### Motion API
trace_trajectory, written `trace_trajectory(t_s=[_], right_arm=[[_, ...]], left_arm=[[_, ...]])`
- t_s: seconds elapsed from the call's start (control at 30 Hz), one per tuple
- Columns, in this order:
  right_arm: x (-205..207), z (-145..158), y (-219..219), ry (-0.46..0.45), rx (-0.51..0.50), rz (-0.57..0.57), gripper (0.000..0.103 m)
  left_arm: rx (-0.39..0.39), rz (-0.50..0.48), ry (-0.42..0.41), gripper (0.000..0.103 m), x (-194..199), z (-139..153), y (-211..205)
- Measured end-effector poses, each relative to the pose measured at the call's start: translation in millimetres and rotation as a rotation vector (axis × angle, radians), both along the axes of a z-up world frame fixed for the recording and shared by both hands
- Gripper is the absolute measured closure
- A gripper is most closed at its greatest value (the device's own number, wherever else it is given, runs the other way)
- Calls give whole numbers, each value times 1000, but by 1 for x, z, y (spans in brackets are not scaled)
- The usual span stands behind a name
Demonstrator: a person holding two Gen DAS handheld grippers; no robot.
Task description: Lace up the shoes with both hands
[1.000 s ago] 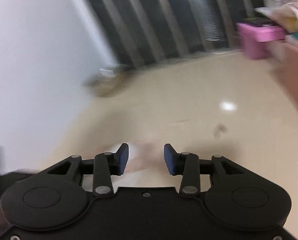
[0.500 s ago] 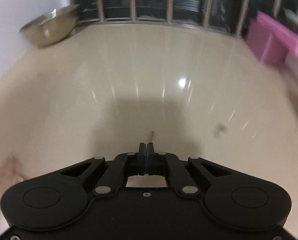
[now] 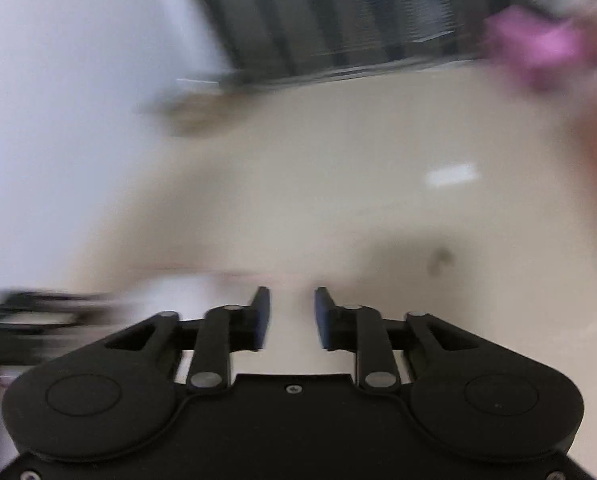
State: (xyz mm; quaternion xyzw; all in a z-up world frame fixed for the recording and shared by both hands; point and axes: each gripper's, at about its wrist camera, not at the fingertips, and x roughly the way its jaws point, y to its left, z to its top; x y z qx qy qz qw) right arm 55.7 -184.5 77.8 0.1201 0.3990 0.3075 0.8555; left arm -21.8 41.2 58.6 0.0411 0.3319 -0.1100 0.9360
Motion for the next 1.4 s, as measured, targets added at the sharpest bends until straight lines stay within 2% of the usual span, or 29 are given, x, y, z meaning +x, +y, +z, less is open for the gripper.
trace_trajectory(t_s=[0.03,0.07,0.17,0.23,0.27,0.33,0.47,0.63,0.7,0.73,0.77,0.8,0.87,0.9,0.97,1.1,1.2,1.27,1.3,1.33,1.37,1.4], right_arm=[[-6,0,11,8,56,46,74],[-8,-1,25,9,64,70,74],[0,-12,56,29,-14,54,75],[7,-20,68,63,-39,48,84],[7,-22,71,67,-55,52,95],[5,-21,75,59,-76,61,103],[9,9,79,-49,-62,61,103],[72,55,121,-245,-12,59,101],[111,50,139,-243,52,102,101],[130,43,150,-198,41,129,98],[147,35,164,-116,-47,158,85],[157,30,175,-61,-152,175,78],[155,28,173,-101,-296,174,76],[152,30,162,-129,-322,148,68],[150,27,126,-125,-369,40,60],[155,-5,55,71,-479,-95,60],[155,-25,33,182,-452,-116,62],[153,-27,42,148,-461,-81,62],[152,-29,46,131,-465,-63,62],[151,-30,51,114,-469,-46,64],[150,-31,55,97,-473,-28,71],[149,-33,59,80,-477,-11,91]], left_arm=[[-1,6,-3,68,0,-1,0],[-8,13,-2,68,-1,-1,1],[-6,22,-9,68,-3,-1,1],[3,20,-17,69,-4,-1,0],[4,19,-20,69,-3,-2,1],[-1,15,-24,70,-3,-2,2],[-15,6,-26,70,-2,-2,5],[-49,20,-16,70,-1,-3,9],[-54,29,-15,70,-1,-3,9],[-55,34,-14,70,-1,-2,9],[-56,39,-14,70,-2,-2,9],[-58,42,-16,70,-2,-2,9],[-63,45,-20,70,-3,-3,9],[-67,45,-21,70,-3,-4,10],[-80,48,-17,70,-2,-5,12],[-97,64,-11,70,-1,-4,13],[-100,75,-11,70,-1,-3,12],[-104,86,-8,68,-3,-1,14],[-106,100,-5,61,-5,0,16],[-112,118,0,56,-8,3,19],[-122,125,-1,56,-12,6,22],[-134,128,-8,55,-17,10,26]])
